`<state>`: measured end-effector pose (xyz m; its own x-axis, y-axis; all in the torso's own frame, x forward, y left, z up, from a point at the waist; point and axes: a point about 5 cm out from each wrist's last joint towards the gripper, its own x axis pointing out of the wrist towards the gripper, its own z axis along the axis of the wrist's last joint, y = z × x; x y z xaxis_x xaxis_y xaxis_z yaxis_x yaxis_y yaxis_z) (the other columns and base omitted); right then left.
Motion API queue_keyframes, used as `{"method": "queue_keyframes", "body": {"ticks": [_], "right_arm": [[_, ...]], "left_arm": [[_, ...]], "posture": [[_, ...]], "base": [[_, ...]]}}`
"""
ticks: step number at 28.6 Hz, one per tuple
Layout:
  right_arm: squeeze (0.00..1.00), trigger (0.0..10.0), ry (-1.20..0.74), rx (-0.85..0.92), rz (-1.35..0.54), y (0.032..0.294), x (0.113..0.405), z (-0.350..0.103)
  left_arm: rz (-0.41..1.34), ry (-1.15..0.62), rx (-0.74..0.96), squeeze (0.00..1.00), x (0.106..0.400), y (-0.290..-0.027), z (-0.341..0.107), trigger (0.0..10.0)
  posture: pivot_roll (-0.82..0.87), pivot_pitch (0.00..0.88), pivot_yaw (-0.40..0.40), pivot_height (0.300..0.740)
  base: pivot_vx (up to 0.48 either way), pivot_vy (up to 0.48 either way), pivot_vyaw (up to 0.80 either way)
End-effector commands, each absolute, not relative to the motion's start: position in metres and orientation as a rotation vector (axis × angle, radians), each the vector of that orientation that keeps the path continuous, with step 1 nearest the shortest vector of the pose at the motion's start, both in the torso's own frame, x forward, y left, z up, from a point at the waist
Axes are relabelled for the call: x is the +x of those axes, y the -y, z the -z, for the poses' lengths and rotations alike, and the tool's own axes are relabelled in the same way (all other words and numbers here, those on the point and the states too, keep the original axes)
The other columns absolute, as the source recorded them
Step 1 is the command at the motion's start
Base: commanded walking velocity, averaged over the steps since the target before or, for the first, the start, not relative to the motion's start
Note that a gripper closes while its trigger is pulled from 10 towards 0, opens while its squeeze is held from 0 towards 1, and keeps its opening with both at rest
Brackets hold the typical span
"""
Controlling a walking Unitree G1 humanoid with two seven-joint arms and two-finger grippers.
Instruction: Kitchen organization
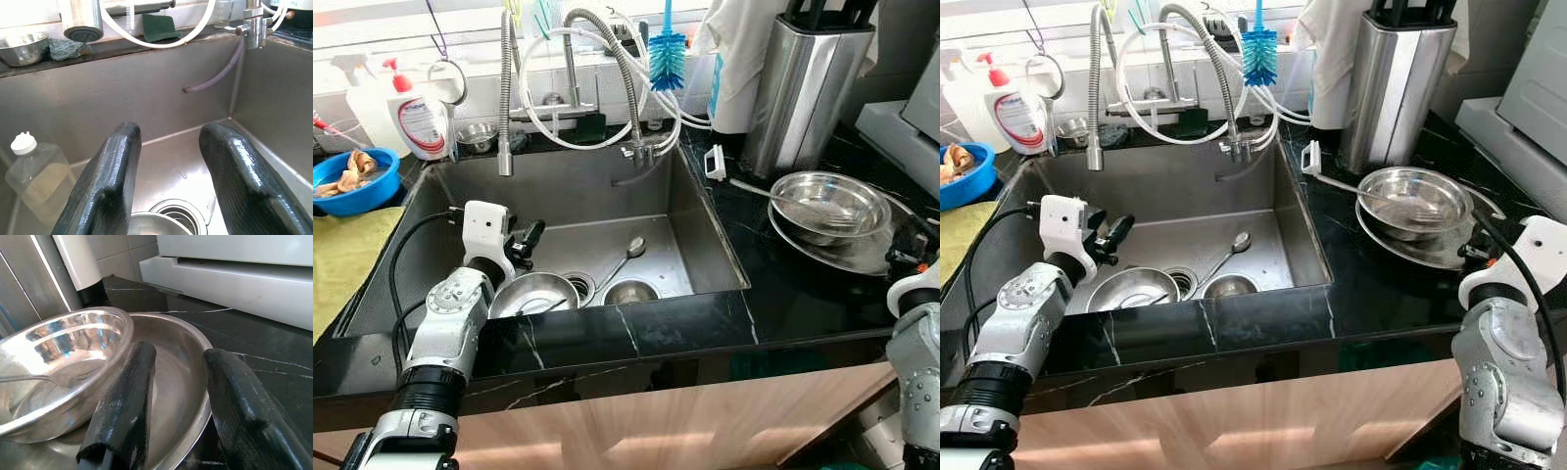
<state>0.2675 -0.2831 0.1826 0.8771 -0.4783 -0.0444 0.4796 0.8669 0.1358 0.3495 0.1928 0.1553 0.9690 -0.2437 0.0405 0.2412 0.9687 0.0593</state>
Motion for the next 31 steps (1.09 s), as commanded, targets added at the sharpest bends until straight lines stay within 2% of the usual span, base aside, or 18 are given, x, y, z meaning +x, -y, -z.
{"method": "queue_keyframes", "body": {"ticks": [1,2,7,11,16,18,20,31], "right_arm": [[0.00,10.0,0.037,0.134,0.554,0.294,0.266,-0.196],[0.00,10.0,0.083,0.124,0.629,0.308,0.262,-0.207],[0.00,10.0,0.111,0.109,0.647,0.312,0.259,-0.211],[0.00,10.0,0.184,0.085,0.548,0.299,0.264,-0.222],[0.00,10.0,0.201,0.109,0.310,0.269,0.275,-0.226],[0.00,10.0,0.210,0.103,0.169,0.249,0.278,-0.228],[0.00,10.0,0.195,0.089,0.114,0.241,0.279,-0.226],[0.00,10.0,0.132,0.066,0.010,0.230,0.279,-0.211]], "left_arm": [[0.248,0.068,0.072,0.00,0.350,-0.192,-0.162,10.0],[0.243,0.073,0.067,0.00,0.351,-0.192,-0.163,10.0],[0.240,0.079,0.059,0.00,0.351,-0.191,-0.164,10.0],[0.235,0.086,0.051,0.00,0.351,-0.191,-0.165,10.0],[0.230,0.087,0.052,0.00,0.352,-0.192,-0.165,10.0],[0.226,0.086,0.053,0.00,0.351,-0.193,-0.165,10.0],[0.225,0.084,0.054,0.00,0.351,-0.193,-0.164,10.0],[0.220,0.080,0.069,0.00,0.349,-0.196,-0.163,10.0]], "posture": [[-0.08,0.000,0.064,0.740],[-0.08,0.000,0.064,0.740],[-0.08,0.000,0.063,0.740],[-0.08,0.000,0.064,0.740],[-0.08,0.000,0.064,0.740],[-0.08,0.000,0.063,0.740],[-0.08,0.000,0.061,0.740],[-0.07,0.000,0.057,0.740]], "base": [[0.000,0.000,0.00],[0.000,0.000,0.00],[0.000,0.000,0.00],[0.000,0.000,0.00],[0.000,0.000,0.00],[0.000,0.000,0.00],[0.000,0.000,0.00],[0.000,0.000,0.00]]}}
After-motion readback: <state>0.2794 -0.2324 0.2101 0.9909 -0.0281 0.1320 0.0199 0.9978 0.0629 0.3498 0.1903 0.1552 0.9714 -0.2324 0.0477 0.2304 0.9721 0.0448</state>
